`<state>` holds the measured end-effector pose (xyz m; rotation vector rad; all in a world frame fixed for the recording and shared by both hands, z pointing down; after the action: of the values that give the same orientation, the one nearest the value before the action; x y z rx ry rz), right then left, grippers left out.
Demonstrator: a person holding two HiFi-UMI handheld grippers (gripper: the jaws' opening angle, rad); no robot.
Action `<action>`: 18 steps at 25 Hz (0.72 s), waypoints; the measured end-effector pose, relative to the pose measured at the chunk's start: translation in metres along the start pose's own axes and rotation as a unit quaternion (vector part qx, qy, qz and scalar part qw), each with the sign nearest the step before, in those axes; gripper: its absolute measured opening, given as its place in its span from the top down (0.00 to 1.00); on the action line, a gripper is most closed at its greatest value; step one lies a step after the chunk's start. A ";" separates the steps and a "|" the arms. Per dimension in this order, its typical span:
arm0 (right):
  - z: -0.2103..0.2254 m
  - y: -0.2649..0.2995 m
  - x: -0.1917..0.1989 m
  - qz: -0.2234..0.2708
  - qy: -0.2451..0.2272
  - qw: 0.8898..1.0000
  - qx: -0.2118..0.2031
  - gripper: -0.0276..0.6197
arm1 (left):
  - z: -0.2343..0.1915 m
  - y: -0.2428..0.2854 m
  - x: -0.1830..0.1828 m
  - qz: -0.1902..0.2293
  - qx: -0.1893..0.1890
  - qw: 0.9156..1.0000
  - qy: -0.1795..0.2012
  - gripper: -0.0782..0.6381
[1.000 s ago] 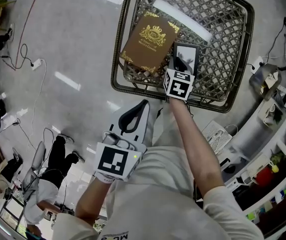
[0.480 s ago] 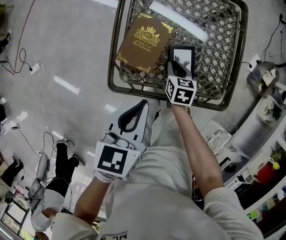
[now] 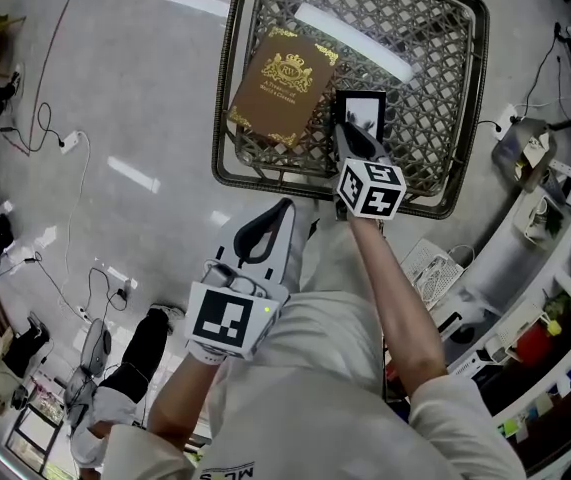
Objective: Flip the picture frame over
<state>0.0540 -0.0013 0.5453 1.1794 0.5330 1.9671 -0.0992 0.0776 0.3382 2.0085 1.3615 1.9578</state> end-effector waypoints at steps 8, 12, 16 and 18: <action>0.000 -0.011 -0.010 0.016 0.077 0.995 -0.062 0.84 | 0.002 0.002 -0.001 0.000 0.004 1.000 0.003 0.86; -0.001 -0.012 -0.016 0.023 0.113 0.989 -0.093 0.84 | 0.001 0.005 -0.001 -0.002 0.003 1.000 0.003 0.86; -0.001 -0.012 -0.021 0.026 0.139 0.982 -0.121 0.84 | 0.000 0.006 -0.001 -0.002 0.004 1.000 0.002 0.86; -0.001 -0.011 -0.023 0.027 0.152 0.979 -0.135 0.84 | 0.000 0.007 -0.002 -0.004 0.003 1.000 -0.001 0.86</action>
<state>0.0640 -0.0126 0.5241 0.7371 0.3728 2.2003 -0.0951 0.0719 0.3409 2.0041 1.3745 1.9507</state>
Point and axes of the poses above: the fingertips, and each gripper's own axes: y forward along the fingers, z to its right, x out of its underside, the point moved 6 cm from there along -y, backward along the fingers, and after that the axes turned 8 degrees about y, right-handed, at the moved point
